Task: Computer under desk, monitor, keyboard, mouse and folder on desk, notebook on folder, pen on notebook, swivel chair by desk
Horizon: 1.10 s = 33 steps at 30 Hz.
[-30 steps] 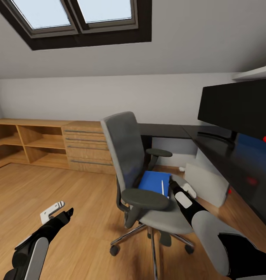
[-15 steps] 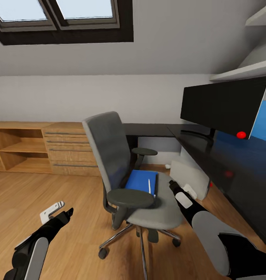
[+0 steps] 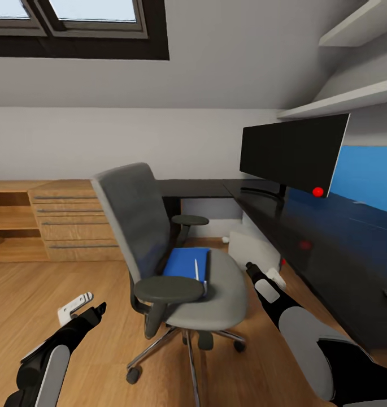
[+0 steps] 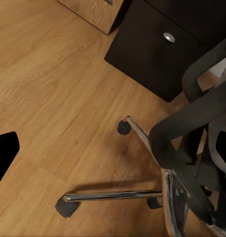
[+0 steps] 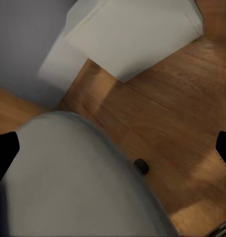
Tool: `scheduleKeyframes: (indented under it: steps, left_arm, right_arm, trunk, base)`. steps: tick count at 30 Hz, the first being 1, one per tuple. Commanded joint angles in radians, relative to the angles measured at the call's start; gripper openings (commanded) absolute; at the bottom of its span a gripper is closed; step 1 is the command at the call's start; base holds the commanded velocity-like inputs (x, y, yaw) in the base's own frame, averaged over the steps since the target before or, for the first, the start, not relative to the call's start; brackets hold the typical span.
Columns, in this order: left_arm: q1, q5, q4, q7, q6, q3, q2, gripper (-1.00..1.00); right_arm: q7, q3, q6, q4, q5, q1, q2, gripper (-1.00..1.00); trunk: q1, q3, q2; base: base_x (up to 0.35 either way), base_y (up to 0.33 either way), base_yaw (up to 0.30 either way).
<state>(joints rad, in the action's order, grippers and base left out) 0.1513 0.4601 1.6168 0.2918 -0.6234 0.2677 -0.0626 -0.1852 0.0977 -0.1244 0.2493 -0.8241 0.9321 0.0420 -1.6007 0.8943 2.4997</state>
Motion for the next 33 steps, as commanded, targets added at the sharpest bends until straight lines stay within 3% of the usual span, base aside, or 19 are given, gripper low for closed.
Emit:
scheduleKeyframes:
  steps: [1,9,33]
  left_arm:
    - [0.001,0.011,0.002,0.008,-0.004,0.001,0.0,1.0]
    - [0.001,0.011,0.002,0.008,-0.004,0.019,0.0,1.0]
    - [0.001,0.011,0.002,0.008,-0.004,0.021,0.0,1.0]
  right_arm:
    - [-0.001,0.005,-0.003,0.001,-0.004,0.001,0.001,1.0]
    - [-0.002,0.005,-0.003,0.0,-0.004,0.001,0.002,1.0]
    - [-0.001,0.005,-0.003,-0.001,-0.004,0.001,0.002,1.0]
  trunk:
    - [0.0,0.001,0.0]
    - [0.0,0.005,0.0]
    - [0.0,0.03,0.0]
  base:
    - [0.0,0.0,-0.094]
    - [0.0,0.0,0.011]
    - [0.0,0.0,0.058]
